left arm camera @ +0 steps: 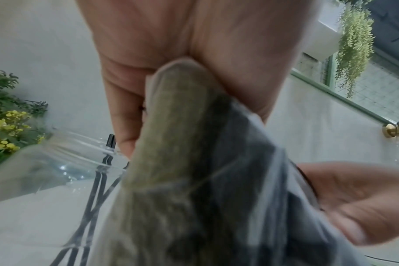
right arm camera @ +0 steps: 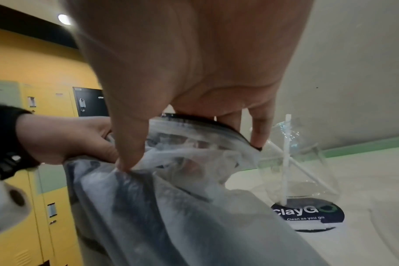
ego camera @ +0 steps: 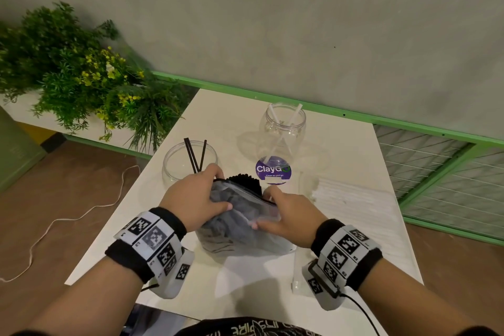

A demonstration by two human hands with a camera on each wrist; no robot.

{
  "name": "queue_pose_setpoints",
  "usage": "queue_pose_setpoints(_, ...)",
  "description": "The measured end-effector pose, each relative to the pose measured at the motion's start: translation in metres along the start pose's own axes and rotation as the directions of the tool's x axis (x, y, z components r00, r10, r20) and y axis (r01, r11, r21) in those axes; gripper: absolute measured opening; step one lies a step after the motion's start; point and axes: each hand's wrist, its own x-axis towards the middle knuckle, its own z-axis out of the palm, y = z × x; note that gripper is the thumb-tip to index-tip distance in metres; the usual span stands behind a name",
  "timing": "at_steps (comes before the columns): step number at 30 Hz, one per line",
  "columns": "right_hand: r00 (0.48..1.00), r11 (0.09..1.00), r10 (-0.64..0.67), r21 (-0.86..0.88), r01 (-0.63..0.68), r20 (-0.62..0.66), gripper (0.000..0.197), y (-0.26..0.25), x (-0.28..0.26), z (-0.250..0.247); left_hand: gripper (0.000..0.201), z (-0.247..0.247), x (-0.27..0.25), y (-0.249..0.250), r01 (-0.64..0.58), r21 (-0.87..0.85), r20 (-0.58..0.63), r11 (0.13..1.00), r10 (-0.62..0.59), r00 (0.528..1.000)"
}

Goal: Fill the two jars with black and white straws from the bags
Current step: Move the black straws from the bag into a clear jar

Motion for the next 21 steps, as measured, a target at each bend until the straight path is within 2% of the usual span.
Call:
queue_pose_setpoints(2, 0.992, 0.992, -0.121, -0.05, 0.119, -0.039, 0.041, 0.003, -0.004, 0.002, 0.044, 0.003, 0.0, 0.001, 0.007, 0.001, -0.05, 1.0, -0.007, 0.999)
queue_pose_setpoints(4, 0.947, 0.957, -0.29, -0.046, 0.286, -0.142, 0.019, 0.004, -0.008, 0.008, 0.039, 0.006, 0.002, 0.003, -0.001, -0.015, -0.094, 1.0, -0.001, 0.996)
queue_pose_setpoints(6, 0.911, 0.931, -0.364, -0.035, 0.364, -0.194, 0.012, 0.007, -0.012, 0.019, 0.034, 0.009, 0.003, 0.004, -0.01, -0.02, -0.119, 1.0, 0.007, 0.993)
queue_pose_setpoints(8, 0.929, 0.939, -0.323, 0.062, 0.339, -0.182, 0.021, 0.008, -0.016, 0.026, 0.03, 0.011, 0.002, 0.004, -0.012, -0.03, -0.13, 0.999, 0.008, 0.992)
queue_pose_setpoints(10, 0.964, 0.938, -0.173, 0.265, 0.224, -0.202, 0.034, 0.01, -0.018, 0.026, 0.033, 0.012, 0.002, 0.004, -0.041, -0.047, -0.131, 0.998, 0.035, 0.991)
queue_pose_setpoints(12, 0.969, 0.901, 0.0, 0.42, 0.106, -0.246, 0.03, 0.011, -0.013, 0.019, 0.035, 0.013, 0.001, 0.004, -0.085, -0.067, -0.123, 0.994, 0.076, 0.989)
queue_pose_setpoints(14, 0.953, 0.916, 0.104, 0.4, 0.02, -0.285, 0.027, 0.014, -0.001, 0.014, 0.03, 0.013, 0.0, 0.005, -0.11, -0.094, -0.115, 0.989, 0.099, 0.988)
queue_pose_setpoints(16, 0.95, 0.938, 0.099, 0.346, 0.009, -0.295, 0.055, 0.016, 0.012, 0.008, 0.025, 0.014, 0.0, 0.008, -0.113, -0.116, -0.109, 0.987, 0.1, 0.989)
queue_pose_setpoints(18, 0.956, 0.958, 0.02, 0.279, 0.064, -0.291, 0.079, 0.017, 0.025, 0.004, 0.025, 0.014, 0.0, 0.011, -0.116, -0.138, -0.102, 0.984, 0.102, 0.989)
queue_pose_setpoints(20, 0.959, 0.982, -0.097, 0.134, 0.137, -0.268, 0.085, 0.01, 0.037, 0.003, 0.027, 0.015, 0.002, 0.014, -0.136, -0.159, -0.084, 0.978, 0.124, 0.989)
queue_pose_setpoints(21, 0.954, 0.98, -0.169, 0.058, 0.189, -0.249, 0.078, 0.004, 0.042, 0.003, 0.028, 0.016, 0.002, 0.016, -0.147, -0.164, -0.076, 0.975, 0.136, 0.988)
